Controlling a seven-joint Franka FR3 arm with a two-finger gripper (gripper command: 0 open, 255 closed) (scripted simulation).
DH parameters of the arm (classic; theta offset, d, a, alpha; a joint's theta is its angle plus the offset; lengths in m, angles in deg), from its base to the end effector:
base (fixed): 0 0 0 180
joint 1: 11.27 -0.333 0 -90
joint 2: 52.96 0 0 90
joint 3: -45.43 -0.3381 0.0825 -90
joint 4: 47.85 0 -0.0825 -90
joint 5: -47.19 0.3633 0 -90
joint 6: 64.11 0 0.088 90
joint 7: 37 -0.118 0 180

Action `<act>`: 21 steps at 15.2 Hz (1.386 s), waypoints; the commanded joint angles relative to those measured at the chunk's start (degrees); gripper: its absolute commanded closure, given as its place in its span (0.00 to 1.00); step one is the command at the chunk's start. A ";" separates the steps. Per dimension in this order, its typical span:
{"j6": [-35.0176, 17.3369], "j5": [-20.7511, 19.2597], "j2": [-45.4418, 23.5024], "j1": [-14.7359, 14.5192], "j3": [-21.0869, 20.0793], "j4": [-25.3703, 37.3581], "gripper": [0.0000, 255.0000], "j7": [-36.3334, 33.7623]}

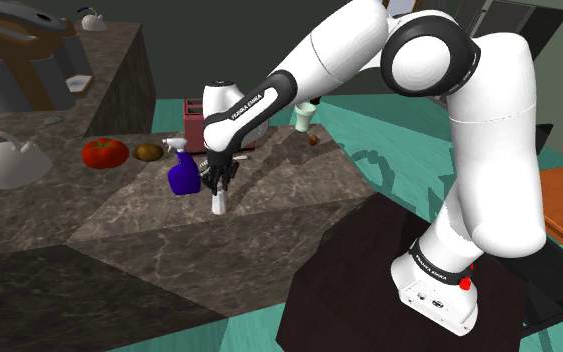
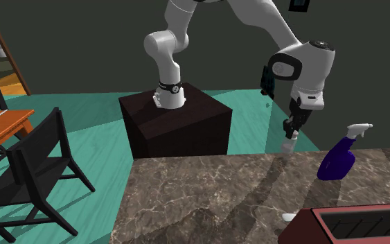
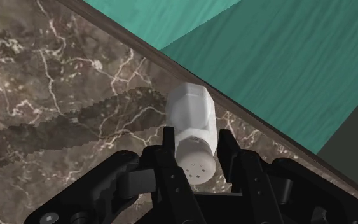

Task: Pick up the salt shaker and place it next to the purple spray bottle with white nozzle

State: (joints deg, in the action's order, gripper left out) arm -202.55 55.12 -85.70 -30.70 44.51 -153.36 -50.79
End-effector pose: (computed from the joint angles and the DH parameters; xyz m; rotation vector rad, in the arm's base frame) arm 0.6037 0.2249 0.2391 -3.0442 -0.0128 0.0406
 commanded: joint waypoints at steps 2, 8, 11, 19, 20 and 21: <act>-1.89 0.18 -2.11 0.08 -0.11 0.24 1.00 0.32; -1.89 0.17 -2.11 0.08 -0.11 0.24 1.00 0.32; -1.89 0.17 -2.11 0.09 -0.11 0.24 0.00 0.32; 2.06 -0.13 2.09 0.29 0.17 -0.03 0.00 0.12; 3.15 -0.22 3.12 0.35 0.23 0.02 0.00 0.07; 3.15 -0.22 3.12 0.35 0.23 0.02 0.00 0.07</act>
State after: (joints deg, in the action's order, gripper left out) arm -200.07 54.96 -83.00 -30.39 44.70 -153.51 -50.70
